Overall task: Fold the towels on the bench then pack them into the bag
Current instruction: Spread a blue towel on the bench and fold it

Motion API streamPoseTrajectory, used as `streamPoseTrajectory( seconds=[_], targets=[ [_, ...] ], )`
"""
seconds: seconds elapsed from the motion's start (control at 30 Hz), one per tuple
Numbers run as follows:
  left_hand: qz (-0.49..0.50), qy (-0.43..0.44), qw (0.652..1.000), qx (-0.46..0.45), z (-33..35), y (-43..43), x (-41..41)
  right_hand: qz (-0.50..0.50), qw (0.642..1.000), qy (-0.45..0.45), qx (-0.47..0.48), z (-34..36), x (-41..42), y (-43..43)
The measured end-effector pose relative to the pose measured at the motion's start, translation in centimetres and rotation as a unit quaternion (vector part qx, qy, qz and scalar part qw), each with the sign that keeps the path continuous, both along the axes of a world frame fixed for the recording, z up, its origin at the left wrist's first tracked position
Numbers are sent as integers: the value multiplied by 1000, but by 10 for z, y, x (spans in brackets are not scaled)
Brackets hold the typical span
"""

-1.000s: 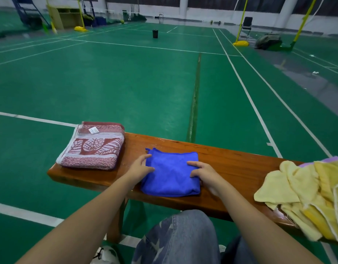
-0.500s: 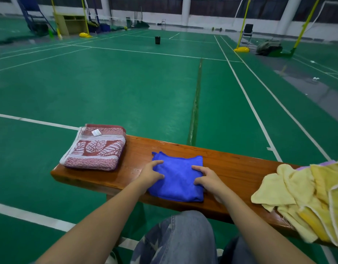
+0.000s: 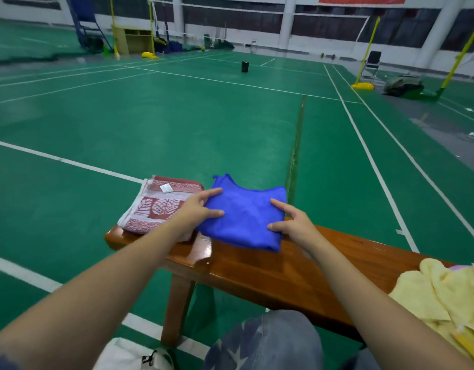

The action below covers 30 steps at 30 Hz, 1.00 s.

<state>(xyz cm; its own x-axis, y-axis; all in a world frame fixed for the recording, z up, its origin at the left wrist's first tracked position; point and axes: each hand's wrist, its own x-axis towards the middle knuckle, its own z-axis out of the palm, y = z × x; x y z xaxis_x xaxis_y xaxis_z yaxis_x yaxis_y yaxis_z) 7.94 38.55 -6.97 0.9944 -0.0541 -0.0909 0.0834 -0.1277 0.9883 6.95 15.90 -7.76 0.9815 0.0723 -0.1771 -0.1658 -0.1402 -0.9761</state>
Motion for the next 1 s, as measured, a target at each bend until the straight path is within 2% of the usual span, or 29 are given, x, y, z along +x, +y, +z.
streamPoseTrajectory(
  seconds=[0.2, 0.37, 0.5, 0.53, 0.57, 0.6, 0.63, 0.67, 0.7, 0.8, 0.87, 1.0],
  targets=[
    [47, -8, 998, -31, 24, 104, 19, 57, 997, -42, 17, 10, 43, 95],
    [94, 21, 995, 22, 1, 162, 28, 112, 993, -4, 30, -18, 67, 155],
    [100, 45, 993, 50, -25, 178, 43, 119, 993, -2, -4, -33, 82, 172],
    [101, 47, 991, 72, -31, 180, 47, 119, 993, -8, -12, -35, 84, 174],
    [103, 38, 984, 137, -38, 181, 52, 118, 992, -20, -27, -38, 84, 175],
    [104, 16, 962, 253, -44, 180, 55, 115, 991, -41, -57, -42, 85, 177],
    [103, -20, 918, 381, -50, 177, 56, 111, 986, -67, -105, -46, 85, 177],
    [97, -70, 876, 468, -55, 172, 56, 104, 976, -96, -163, -51, 86, 177],
    [75, -103, 851, 509, -59, 164, 55, 100, 961, -127, -222, -55, 86, 176],
    [-24, -106, 837, 537, -77, 151, 52, 142, 913, -168, -343, -69, 83, 171],
    [-47, -76, 840, 536, -84, 151, 53, 168, 904, -153, -362, -74, 82, 170],
    [-60, -41, 823, 563, -74, 149, 57, 171, 899, -147, -375, -72, 83, 167]
  ],
)
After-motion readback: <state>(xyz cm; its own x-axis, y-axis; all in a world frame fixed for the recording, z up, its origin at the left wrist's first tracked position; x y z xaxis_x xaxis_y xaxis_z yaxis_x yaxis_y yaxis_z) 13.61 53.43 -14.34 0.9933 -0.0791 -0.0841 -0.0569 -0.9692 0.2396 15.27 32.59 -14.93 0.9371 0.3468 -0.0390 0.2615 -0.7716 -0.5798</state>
